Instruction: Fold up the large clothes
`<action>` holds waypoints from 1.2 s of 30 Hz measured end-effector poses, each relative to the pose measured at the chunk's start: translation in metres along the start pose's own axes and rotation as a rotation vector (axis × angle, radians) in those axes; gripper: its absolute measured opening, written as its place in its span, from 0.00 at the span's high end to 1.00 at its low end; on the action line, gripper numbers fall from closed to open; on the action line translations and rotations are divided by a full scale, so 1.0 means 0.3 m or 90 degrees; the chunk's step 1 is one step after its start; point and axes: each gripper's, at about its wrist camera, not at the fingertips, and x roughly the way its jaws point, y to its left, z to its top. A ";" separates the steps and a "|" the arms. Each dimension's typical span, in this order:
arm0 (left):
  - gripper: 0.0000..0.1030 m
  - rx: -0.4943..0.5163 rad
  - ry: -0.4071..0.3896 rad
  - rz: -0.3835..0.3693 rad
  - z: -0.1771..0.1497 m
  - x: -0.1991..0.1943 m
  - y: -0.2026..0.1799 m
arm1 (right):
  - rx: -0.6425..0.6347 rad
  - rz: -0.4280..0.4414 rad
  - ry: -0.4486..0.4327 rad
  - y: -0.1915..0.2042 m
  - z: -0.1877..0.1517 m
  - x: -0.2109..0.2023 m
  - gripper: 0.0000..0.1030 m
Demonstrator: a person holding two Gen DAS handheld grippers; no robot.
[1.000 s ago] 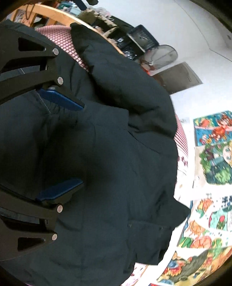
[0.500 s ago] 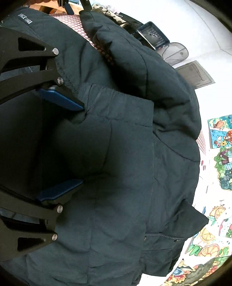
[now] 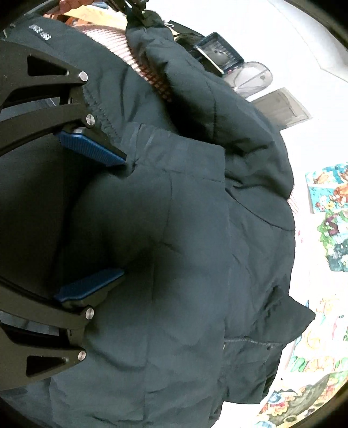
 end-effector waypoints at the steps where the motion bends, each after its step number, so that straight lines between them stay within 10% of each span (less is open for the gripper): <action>1: 0.88 0.014 -0.021 -0.006 0.014 -0.020 -0.017 | 0.010 0.001 -0.006 -0.012 0.001 -0.019 0.27; 12: 0.89 0.285 -0.183 -0.168 0.059 -0.256 -0.432 | 0.118 -0.016 -0.077 -0.211 -0.032 -0.262 0.27; 28: 0.89 0.661 -0.146 -0.322 -0.379 -0.347 -0.845 | 0.165 -0.075 -0.131 -0.425 -0.160 -0.477 0.27; 36: 0.87 0.814 -0.037 -0.388 -0.601 -0.328 -0.916 | 0.242 0.074 -0.207 -0.553 -0.236 -0.547 0.27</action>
